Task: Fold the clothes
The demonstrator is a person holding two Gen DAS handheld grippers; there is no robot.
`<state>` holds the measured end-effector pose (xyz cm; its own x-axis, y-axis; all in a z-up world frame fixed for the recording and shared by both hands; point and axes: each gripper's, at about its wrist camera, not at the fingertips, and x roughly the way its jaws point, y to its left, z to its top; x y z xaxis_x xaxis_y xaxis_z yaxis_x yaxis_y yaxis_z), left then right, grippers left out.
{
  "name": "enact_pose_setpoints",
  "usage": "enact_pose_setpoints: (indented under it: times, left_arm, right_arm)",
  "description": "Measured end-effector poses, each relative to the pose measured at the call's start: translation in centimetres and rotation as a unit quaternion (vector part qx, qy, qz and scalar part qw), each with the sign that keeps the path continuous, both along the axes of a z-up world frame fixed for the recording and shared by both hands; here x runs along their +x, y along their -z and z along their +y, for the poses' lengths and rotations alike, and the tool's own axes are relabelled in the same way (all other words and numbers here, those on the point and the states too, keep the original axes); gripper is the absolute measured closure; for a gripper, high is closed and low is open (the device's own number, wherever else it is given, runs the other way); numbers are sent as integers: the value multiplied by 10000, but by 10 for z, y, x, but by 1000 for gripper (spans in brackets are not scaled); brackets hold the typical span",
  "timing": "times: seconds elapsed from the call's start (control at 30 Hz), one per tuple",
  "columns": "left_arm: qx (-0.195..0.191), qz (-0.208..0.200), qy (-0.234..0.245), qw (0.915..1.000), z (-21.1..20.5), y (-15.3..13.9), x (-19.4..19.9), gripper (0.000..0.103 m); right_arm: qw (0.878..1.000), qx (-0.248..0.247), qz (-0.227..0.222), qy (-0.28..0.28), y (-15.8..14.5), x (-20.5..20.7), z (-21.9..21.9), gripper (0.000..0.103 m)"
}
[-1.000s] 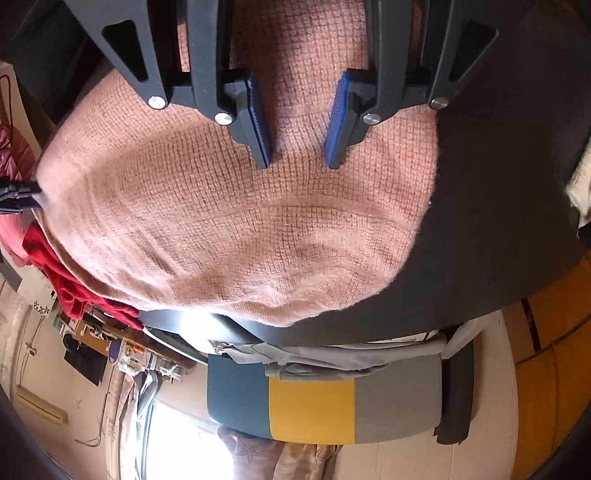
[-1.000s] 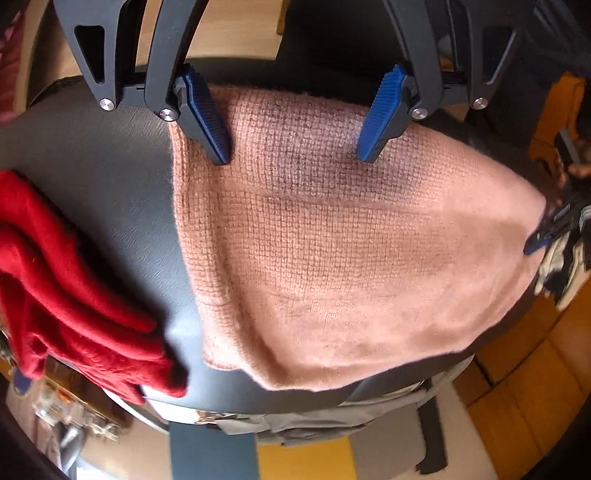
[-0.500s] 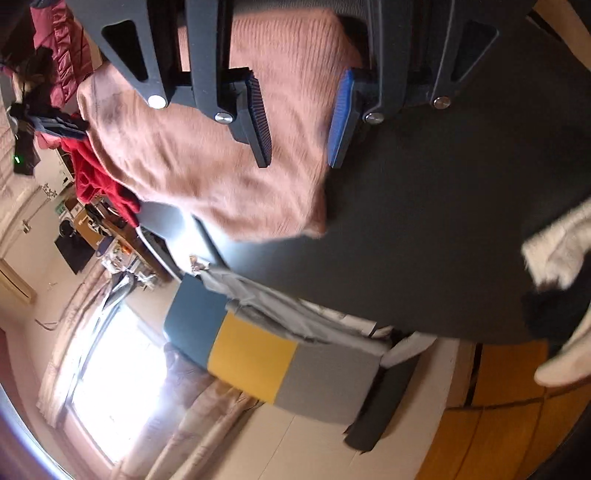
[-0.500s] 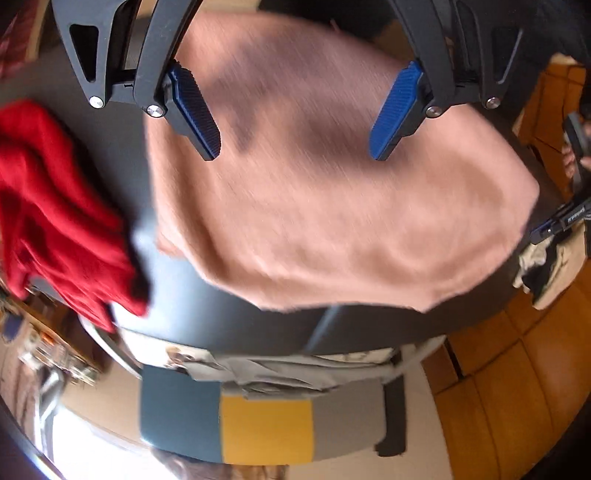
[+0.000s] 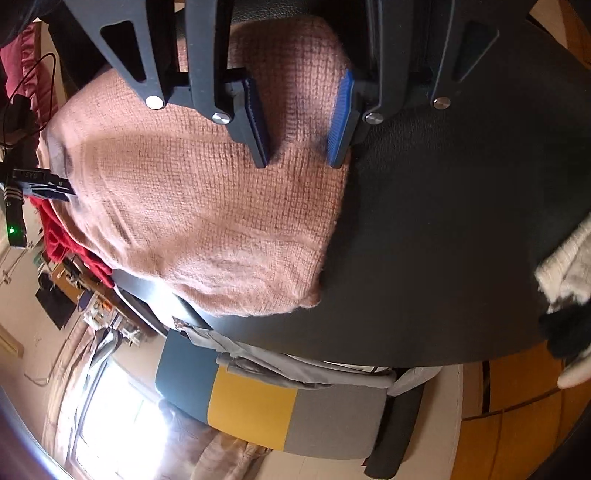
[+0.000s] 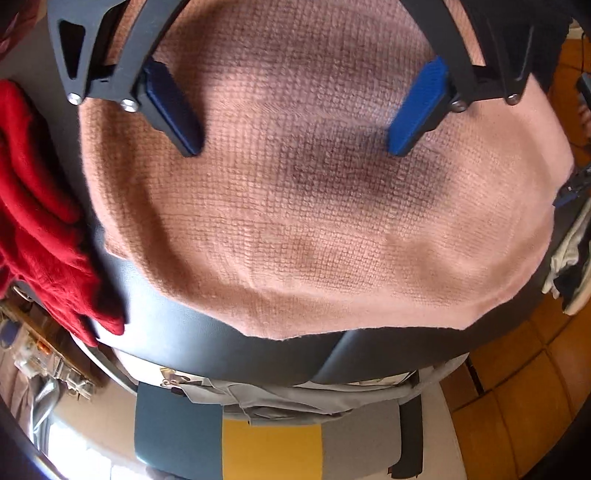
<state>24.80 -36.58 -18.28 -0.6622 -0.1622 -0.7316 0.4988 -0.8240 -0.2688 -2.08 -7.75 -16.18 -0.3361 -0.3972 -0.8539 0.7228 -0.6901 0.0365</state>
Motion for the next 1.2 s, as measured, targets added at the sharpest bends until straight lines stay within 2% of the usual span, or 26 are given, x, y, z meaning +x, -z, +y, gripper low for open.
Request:
enact_pose_setpoints:
  times: [0.1, 0.2, 0.23, 0.37, 0.47, 0.53, 0.6, 0.73, 0.8, 0.87, 0.93, 1.0, 1.03, 1.07, 1.1, 1.2]
  left_arm:
    - [445, 624, -61, 9970, -17, -18, 10, 69]
    - [716, 924, -79, 9931, -42, -29, 0, 62]
    - [765, 893, -20, 9931, -51, -30, -8, 62]
    - [888, 358, 470, 9943, -81, -21, -54, 61]
    - [1218, -8, 770, 9896, -97, -1, -84, 60]
    - [1458, -199, 798, 9859, -105, 12, -98, 58]
    - [1651, -37, 908, 9821, -111, 17, -105, 56]
    - [2278, 300, 991, 9682, -127, 28, -115, 52]
    - [2358, 405, 1056, 9652, -130, 30, -120, 52]
    - [2231, 478, 1139, 9669, -127, 30, -122, 52]
    - [2062, 469, 1178, 9703, -123, 29, -125, 54]
    - [2047, 425, 1229, 9702, -123, 28, -131, 57]
    - [2137, 379, 1250, 9681, -123, 29, -135, 74]
    - [2296, 310, 1264, 9645, -123, 31, -138, 82]
    - [2338, 286, 1250, 9638, -122, 32, -140, 85]
    - [1898, 292, 1128, 9749, -111, 22, -138, 90]
  right_arm:
    - [10000, -82, 28, 31, -1, 2, 5, 0]
    - [9999, -116, 48, 54, 2, 6, 5, 0]
    - [9999, -109, 47, 55, 2, 4, 5, 0]
    - [9999, -141, 28, 34, 2, 1, 6, 0]
    - [9999, -147, 49, 32, 3, 1, 6, 0]
    - [9999, -149, 58, 36, 2, 2, 6, 0]
    - [9999, -143, 68, 32, 2, 2, 6, 0]
    - [9999, -135, 69, 29, 2, 2, 6, 0]
    - [9999, -125, 62, 23, 2, 1, 5, 0]
    - [9999, -140, 72, 19, 2, 1, 6, 0]
    - [9998, -154, 84, 29, 2, 2, 6, 0]
    - [9998, -152, 82, 25, 2, 1, 6, 0]
    - [9999, -149, 78, 27, 2, 0, 6, 0]
    - [9999, -141, 72, 22, 2, 0, 6, 0]
    - [9999, -132, 68, 18, 2, 0, 5, 0]
    - [9999, -131, 83, 9, 1, -1, 5, 0]
